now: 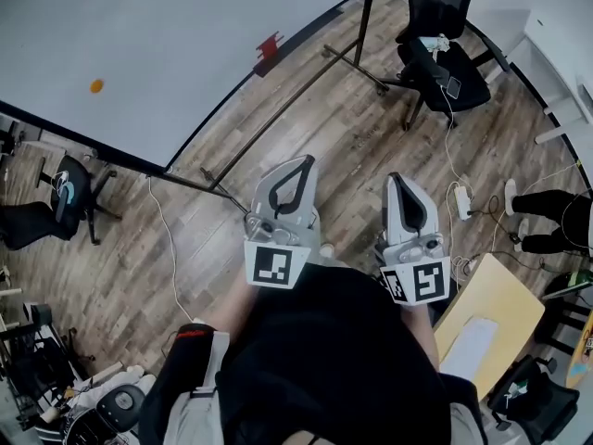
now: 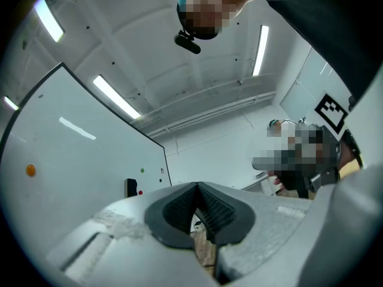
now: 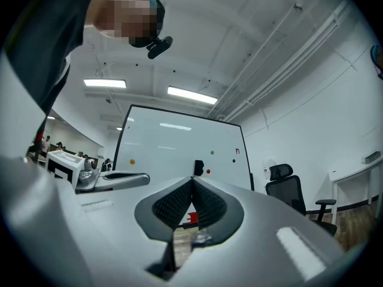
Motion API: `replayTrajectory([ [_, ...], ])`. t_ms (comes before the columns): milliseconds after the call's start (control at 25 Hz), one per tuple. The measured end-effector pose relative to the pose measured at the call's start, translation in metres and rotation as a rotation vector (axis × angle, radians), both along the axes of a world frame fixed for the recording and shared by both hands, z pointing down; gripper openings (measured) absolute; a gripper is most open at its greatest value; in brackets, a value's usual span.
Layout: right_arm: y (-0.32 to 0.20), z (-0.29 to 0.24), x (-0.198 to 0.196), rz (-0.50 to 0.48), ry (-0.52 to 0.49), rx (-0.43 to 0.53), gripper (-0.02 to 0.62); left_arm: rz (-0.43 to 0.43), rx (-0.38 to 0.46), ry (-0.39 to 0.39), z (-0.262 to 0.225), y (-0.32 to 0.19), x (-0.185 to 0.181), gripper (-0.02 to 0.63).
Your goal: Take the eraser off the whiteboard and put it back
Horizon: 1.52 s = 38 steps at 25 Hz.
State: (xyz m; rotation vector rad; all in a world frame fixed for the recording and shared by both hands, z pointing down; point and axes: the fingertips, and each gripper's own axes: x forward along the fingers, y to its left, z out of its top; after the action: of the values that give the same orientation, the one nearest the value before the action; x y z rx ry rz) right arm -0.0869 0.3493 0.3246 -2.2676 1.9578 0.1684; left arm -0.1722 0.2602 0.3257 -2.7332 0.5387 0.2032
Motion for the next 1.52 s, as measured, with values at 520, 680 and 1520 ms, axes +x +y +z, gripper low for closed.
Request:
replayTrajectory([
  [520, -0.055, 0.009, 0.039, -0.005, -0.010, -0.032, 0.002, 0.013, -0.019, -0.015, 0.012, -0.053, 0.049, 0.002],
  [680, -0.077, 0.012, 0.056, -0.011, -0.014, -0.051, 0.002, 0.008, -0.022, -0.017, 0.012, -0.076, 0.066, 0.002],
  [1520, -0.192, 0.008, 0.130, 0.030, -0.034, -0.066, 0.002, 0.029, -0.034, 0.000, 0.000, -0.201, 0.144, 0.002],
])
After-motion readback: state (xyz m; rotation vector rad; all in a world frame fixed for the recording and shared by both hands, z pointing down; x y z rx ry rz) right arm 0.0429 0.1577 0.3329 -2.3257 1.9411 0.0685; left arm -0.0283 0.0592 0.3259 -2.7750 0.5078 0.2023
